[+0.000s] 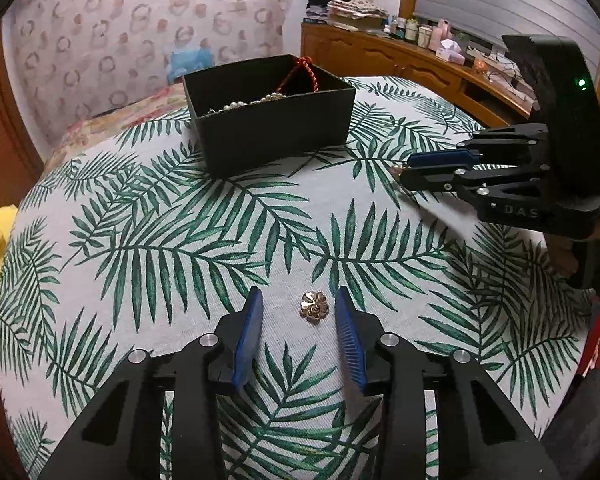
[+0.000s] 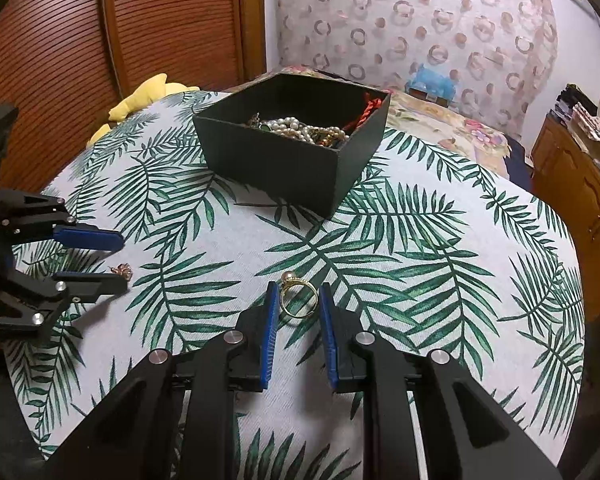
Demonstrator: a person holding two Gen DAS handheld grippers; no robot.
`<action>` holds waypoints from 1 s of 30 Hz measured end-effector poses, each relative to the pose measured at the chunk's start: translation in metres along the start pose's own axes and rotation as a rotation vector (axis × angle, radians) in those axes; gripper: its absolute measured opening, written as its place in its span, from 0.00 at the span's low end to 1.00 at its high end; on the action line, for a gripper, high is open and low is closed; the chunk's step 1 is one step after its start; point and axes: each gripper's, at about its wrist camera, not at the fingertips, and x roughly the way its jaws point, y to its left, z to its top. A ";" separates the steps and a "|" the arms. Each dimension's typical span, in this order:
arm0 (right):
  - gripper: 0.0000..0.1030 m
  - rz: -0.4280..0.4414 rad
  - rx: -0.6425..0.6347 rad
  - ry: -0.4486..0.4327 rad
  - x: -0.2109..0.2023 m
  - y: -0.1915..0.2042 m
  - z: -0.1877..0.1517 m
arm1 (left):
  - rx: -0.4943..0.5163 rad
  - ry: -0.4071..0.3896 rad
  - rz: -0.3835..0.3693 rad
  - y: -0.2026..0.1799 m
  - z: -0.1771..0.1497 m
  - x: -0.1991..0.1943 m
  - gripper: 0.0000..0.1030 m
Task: Organize jewelry
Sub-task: 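Grasp and lift the gold ring with right tool while left tool grasps the flower earring, then carry the ring into the box and open right tool while left tool releases the flower earring there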
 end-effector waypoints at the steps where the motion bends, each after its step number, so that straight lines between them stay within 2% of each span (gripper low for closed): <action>1: 0.21 0.001 0.000 -0.001 -0.001 0.001 0.000 | 0.002 -0.003 0.002 0.000 0.000 0.000 0.33; 2: 0.21 0.003 0.000 -0.002 -0.002 0.001 0.000 | 0.009 -0.005 0.009 -0.001 0.000 0.000 0.30; 4: 0.21 0.005 -0.002 -0.004 -0.003 0.002 -0.001 | 0.028 -0.011 0.020 -0.003 -0.001 0.001 0.14; 15: 0.21 0.019 -0.020 -0.048 -0.012 0.008 0.016 | -0.037 -0.067 0.015 0.017 0.017 -0.012 0.14; 24: 0.21 0.019 -0.049 -0.126 -0.021 0.006 0.057 | -0.032 -0.127 0.042 0.031 0.051 -0.018 0.14; 30: 0.21 0.037 -0.034 -0.149 -0.012 -0.003 0.083 | -0.034 -0.150 0.053 0.041 0.069 -0.019 0.14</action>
